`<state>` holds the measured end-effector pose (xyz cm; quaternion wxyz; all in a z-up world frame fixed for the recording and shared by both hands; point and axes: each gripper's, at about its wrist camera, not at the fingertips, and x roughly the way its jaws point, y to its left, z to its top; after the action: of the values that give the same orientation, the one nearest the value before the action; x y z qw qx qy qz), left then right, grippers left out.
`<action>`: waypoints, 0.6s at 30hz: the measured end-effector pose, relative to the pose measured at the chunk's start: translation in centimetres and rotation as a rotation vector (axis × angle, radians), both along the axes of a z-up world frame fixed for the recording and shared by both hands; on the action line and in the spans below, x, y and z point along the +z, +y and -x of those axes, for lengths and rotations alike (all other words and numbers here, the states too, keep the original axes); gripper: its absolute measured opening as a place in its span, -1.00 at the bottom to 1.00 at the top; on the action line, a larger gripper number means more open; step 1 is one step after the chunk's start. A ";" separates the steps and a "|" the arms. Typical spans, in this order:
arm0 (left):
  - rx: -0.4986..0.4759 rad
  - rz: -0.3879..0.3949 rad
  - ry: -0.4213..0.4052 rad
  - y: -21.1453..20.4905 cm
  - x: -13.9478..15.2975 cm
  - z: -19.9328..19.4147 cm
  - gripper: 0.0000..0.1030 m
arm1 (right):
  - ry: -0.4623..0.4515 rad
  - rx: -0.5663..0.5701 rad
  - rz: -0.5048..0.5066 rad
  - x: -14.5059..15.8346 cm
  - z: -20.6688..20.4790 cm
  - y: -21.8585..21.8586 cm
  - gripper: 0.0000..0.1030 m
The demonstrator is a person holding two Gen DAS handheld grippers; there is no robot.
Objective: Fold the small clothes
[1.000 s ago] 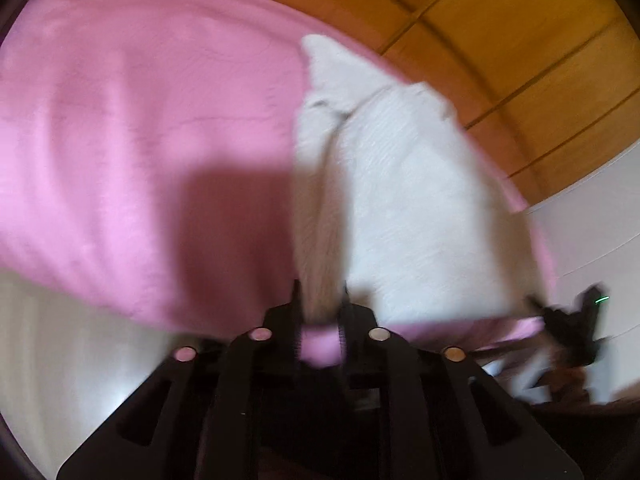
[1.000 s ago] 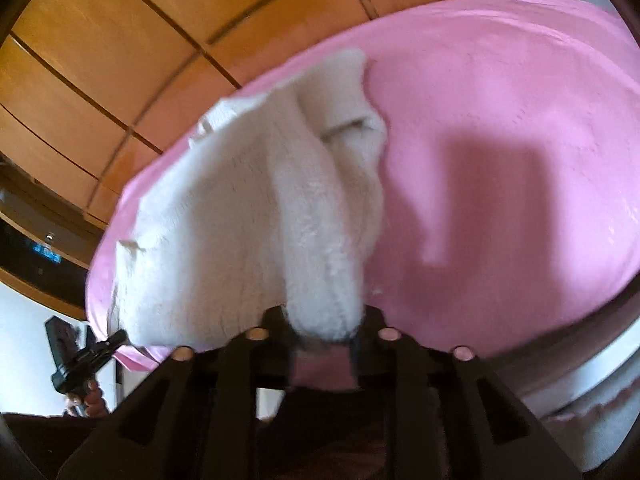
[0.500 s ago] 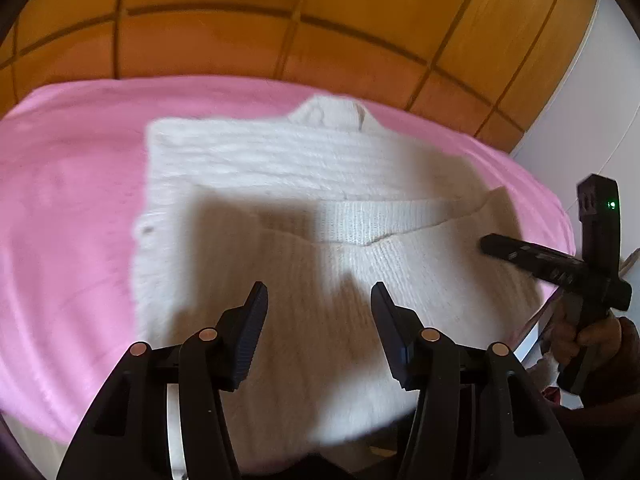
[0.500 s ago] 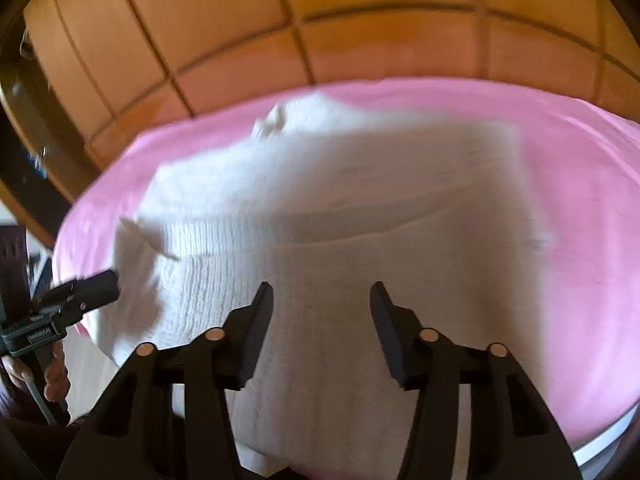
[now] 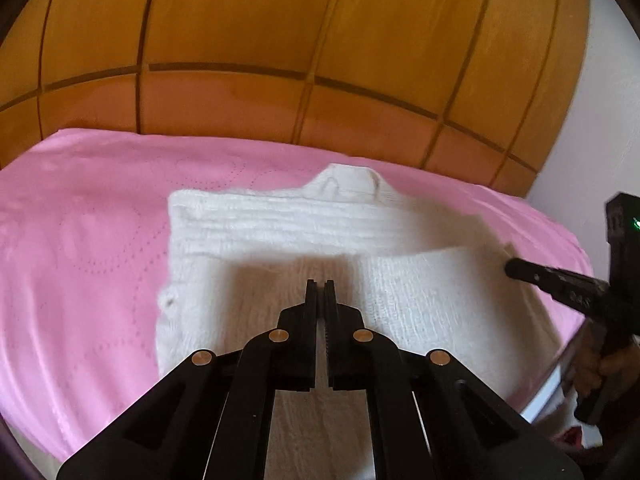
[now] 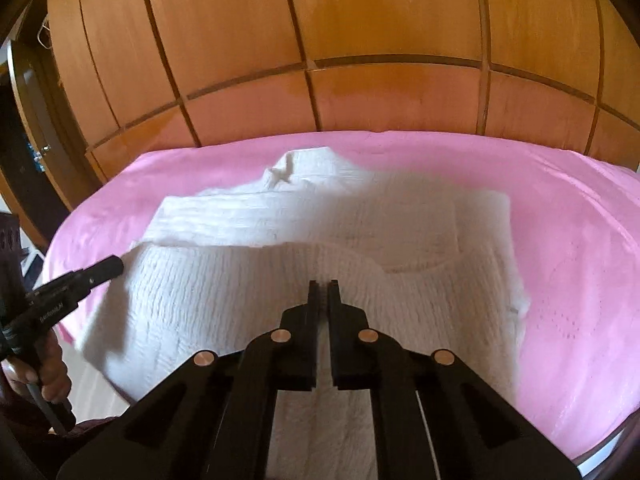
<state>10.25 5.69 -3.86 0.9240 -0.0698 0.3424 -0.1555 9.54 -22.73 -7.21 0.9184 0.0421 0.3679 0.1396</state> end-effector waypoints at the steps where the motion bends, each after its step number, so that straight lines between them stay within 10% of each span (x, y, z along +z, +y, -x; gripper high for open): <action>1: 0.007 -0.017 0.023 -0.8 -0.9 -1.4 -0.96 | 0.021 -0.013 0.001 -0.8 -0.8 0.1 -0.93; 5: 0.016 -0.109 0.170 -2.3 -5.5 -3.8 -0.96 | 0.146 -0.047 0.010 -5.7 -2.8 0.5 -0.91; 11: 0.076 -0.067 0.133 0.2 -3.5 -1.9 -0.74 | 0.135 -0.072 -0.062 -6.1 -2.1 -0.9 -0.88; 15: 0.169 -0.065 0.071 3.4 -2.0 -0.7 0.18 | 0.136 -0.075 -0.069 -6.0 -2.2 -0.8 -0.81; 18: 0.140 -0.096 0.094 3.2 -2.2 -1.7 0.18 | 0.138 -0.067 -0.079 -5.7 -2.2 -0.6 -0.56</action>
<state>11.92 8.87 -6.10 0.9178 -0.0564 0.3867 -0.0705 11.78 -23.35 -12.92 0.8925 0.1003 0.4230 0.1200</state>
